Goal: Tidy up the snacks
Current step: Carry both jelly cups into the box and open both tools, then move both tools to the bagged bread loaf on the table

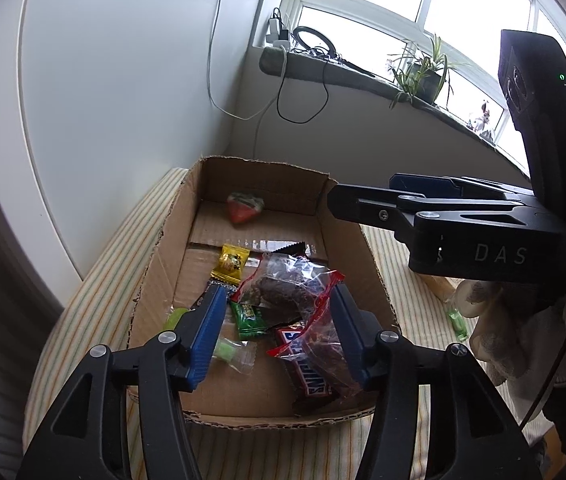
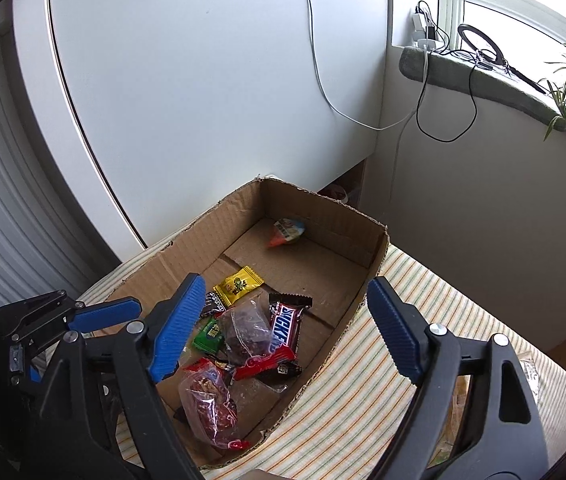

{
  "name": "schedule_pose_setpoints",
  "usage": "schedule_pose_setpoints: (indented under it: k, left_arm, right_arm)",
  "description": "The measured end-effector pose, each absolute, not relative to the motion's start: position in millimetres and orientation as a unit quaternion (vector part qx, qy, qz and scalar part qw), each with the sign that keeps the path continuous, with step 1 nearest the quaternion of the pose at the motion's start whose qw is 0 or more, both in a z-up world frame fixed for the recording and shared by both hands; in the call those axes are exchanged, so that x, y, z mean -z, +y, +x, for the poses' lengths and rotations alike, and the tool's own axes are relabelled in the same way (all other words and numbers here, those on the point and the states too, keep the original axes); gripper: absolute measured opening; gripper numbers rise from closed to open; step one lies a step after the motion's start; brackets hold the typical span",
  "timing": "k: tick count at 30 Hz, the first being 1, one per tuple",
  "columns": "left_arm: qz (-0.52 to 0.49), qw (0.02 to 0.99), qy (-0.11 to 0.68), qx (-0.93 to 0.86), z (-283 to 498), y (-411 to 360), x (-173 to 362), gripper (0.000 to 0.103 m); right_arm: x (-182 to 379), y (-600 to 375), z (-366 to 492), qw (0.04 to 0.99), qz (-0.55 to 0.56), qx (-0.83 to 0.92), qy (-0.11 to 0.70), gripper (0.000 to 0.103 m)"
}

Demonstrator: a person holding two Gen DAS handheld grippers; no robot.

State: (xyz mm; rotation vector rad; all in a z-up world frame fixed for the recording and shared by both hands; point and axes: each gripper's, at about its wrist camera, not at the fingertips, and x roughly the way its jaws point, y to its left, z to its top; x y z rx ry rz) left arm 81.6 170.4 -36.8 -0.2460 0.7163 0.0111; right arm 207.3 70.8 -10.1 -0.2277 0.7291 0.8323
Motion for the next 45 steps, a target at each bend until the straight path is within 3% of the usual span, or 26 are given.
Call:
schedule_pose_setpoints:
  k: [24,29,37,41,45]
  left_arm:
    - [-0.113,0.934,0.339,0.015,80,125,15,0.069]
    - [-0.118,0.933,0.339,0.028,82,111,12,0.069]
    - [-0.109,0.93,0.348,0.055,89,74,15,0.069]
    - [-0.1,0.927,0.354,0.071,95,50,19,0.076]
    - [-0.099,0.921,0.367,0.088,103,29,25,0.076]
  right_arm:
    - [-19,-21,201,0.867,-0.073,-0.363,0.333,0.086]
    - [-25,-69,203,0.881,-0.052,-0.338,0.327,0.099]
    - [-14,-150,223,0.889,0.0,-0.292,0.352,0.1]
    - [-3,-183,233,0.888,0.024,-0.274,0.369,0.1]
    - [10,-207,243,0.887,0.039,-0.26,0.38,0.101]
